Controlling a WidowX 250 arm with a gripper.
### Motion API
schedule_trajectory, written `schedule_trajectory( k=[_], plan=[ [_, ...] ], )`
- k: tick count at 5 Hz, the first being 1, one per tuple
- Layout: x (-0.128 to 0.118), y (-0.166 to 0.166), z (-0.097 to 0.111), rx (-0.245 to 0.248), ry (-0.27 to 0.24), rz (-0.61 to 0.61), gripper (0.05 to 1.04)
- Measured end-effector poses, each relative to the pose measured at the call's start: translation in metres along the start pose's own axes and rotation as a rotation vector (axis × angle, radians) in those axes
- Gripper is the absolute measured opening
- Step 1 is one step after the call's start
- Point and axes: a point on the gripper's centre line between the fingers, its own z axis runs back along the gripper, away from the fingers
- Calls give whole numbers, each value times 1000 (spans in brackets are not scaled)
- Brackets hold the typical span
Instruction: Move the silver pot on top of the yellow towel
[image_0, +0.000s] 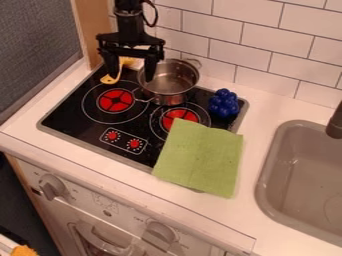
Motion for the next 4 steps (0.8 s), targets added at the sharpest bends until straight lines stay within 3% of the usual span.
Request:
schedule_trajectory(
  k=[2,4],
  plan=[
    [0,-6,-22,-6,30,30,945],
    [2,-19,-28,-3,31,13,363]
  ],
)
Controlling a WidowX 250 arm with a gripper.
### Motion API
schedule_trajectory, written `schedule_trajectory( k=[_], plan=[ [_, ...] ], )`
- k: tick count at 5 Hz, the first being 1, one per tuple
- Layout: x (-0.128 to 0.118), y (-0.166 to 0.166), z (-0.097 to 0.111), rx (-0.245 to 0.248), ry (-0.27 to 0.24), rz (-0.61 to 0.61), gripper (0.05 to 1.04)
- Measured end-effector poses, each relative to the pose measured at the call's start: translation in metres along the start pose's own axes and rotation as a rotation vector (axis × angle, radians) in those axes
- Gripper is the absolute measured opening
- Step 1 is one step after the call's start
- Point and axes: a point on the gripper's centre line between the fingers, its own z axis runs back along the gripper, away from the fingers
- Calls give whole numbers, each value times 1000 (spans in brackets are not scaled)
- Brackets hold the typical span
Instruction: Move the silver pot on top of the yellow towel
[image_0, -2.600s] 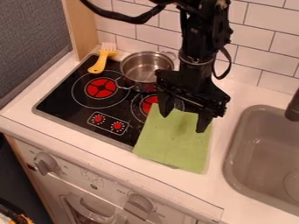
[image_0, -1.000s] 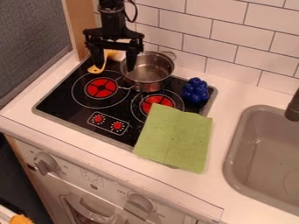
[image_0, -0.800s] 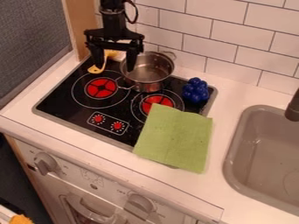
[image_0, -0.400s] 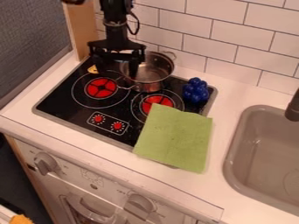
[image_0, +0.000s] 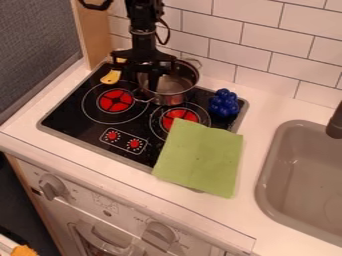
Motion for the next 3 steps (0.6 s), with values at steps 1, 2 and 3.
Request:
schedule_trajectory(
  k=[1,2,3],
  plan=[
    [2,-1,0,0,-2,5,176],
    [4,0,2,4,-4,17,98],
    [-4,1,15,-4,-27,42,87]
  ],
)
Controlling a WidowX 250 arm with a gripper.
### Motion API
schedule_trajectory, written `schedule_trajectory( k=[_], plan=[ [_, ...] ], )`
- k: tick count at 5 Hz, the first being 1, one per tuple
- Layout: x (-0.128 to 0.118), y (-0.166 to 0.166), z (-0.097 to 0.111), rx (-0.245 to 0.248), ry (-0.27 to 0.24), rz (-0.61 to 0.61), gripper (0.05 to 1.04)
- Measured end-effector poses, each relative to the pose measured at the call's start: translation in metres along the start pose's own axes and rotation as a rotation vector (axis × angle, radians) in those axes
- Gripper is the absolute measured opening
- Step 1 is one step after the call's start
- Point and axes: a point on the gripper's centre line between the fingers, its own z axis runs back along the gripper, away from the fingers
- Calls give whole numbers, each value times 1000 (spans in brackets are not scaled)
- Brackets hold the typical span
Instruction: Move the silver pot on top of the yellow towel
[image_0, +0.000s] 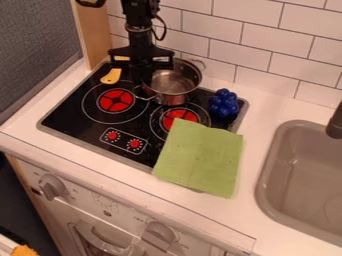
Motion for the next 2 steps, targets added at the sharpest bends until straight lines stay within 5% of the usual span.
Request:
schedule_trajectory(
  k=[1,2],
  plan=[
    [-12,3,46,-9,-86,25,77],
    [-41,-18,63,-35,-112,-48,77]
  ],
)
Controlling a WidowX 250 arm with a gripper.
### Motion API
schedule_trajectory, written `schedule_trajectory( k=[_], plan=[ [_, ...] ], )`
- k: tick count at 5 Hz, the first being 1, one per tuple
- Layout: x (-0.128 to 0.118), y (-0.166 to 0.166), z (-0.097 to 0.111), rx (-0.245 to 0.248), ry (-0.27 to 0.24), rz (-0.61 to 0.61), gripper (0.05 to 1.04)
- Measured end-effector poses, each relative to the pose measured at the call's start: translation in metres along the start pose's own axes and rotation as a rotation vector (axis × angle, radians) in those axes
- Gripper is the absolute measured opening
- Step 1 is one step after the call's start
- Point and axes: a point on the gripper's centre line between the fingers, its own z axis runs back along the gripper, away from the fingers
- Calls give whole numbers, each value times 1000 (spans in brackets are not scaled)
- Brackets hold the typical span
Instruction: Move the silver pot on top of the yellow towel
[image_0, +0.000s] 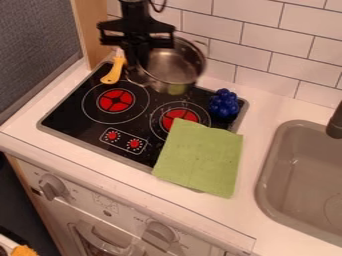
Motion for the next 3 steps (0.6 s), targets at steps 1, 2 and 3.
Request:
schedule_trajectory(
  k=[1,2,3],
  plan=[
    [-38,-29,-18,-13,65,-71,75],
    [-64,-55,-30,-36,88,-148,74],
    [-77,-72,-37,-27,109,-212,74]
  ],
)
